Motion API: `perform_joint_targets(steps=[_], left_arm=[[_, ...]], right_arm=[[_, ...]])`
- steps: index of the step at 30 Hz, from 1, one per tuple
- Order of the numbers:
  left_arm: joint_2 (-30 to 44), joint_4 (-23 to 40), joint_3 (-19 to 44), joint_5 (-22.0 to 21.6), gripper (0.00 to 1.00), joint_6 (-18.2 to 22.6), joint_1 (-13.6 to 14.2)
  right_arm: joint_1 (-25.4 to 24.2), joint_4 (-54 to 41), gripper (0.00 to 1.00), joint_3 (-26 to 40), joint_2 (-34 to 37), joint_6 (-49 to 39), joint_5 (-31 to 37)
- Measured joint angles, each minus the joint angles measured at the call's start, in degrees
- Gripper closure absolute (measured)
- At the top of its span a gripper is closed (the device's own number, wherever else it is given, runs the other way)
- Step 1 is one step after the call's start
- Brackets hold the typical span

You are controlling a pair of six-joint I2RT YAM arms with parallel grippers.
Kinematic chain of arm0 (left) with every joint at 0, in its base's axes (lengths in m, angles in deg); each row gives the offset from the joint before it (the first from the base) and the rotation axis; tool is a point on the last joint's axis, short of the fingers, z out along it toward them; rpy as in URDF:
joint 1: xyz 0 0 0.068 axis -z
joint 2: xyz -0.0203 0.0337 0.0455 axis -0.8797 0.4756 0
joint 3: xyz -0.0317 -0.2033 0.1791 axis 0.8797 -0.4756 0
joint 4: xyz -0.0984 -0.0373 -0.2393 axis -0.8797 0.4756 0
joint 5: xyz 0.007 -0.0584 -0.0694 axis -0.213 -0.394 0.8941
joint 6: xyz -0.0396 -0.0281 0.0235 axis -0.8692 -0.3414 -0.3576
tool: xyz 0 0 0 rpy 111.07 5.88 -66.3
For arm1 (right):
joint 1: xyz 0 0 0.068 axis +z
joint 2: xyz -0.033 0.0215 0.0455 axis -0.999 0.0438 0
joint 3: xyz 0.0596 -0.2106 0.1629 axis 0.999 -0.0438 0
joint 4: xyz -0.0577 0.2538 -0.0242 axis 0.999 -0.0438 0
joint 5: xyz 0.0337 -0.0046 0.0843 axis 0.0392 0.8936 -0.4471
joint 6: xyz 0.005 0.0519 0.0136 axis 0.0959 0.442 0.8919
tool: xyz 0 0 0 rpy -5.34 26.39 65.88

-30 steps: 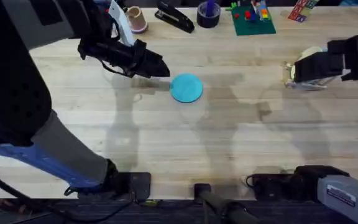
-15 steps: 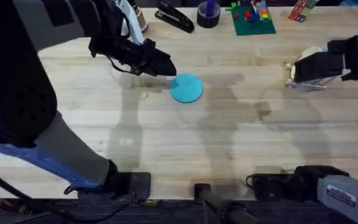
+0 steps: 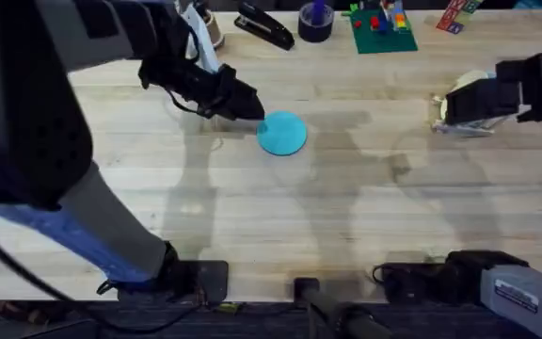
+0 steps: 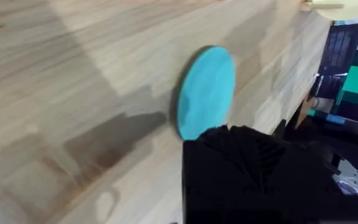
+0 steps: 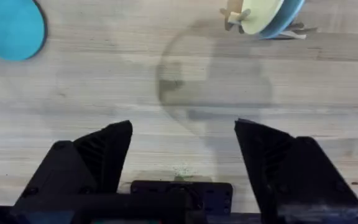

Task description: Pick up the plates from the table one by one and place each into a slot on the dish rack.

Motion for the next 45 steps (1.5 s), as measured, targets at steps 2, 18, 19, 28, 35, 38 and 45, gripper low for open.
perform_joint_targets(steps=[2,18,19,28,35,38,45], left_arm=[[1.98,-0.49,0.00,-0.16,0.962,-0.02,0.00],[9.47,-1.49,0.61,-1.87,0.962,-0.70,-0.26],[9.47,-1.47,0.63,-1.89,0.963,-0.72,-0.26],[9.47,-1.46,0.63,-1.91,0.962,-0.85,-0.26],[9.47,-1.49,0.63,-1.93,0.961,-1.14,-0.26],[9.47,-1.49,0.63,-1.93,0.960,-1.31,-0.26],[9.47,-1.49,0.63,-1.93,0.961,-1.33,-0.26]], right_arm=[[0.00,0.00,0.007,0.00,0.00,0.00,0.00],[0.00,0.00,0.007,0.00,0.00,0.00,0.00],[0.00,0.00,0.006,0.00,0.00,0.00,0.00],[0.00,0.04,0.008,0.00,0.00,0.00,0.00],[0.00,1.59,0.007,0.00,0.49,0.39,-2.94],[0.00,4.07,0.008,0.00,2.23,0.64,-5.72],[0.00,10.43,0.007,0.00,9.70,1.85,-15.26]])
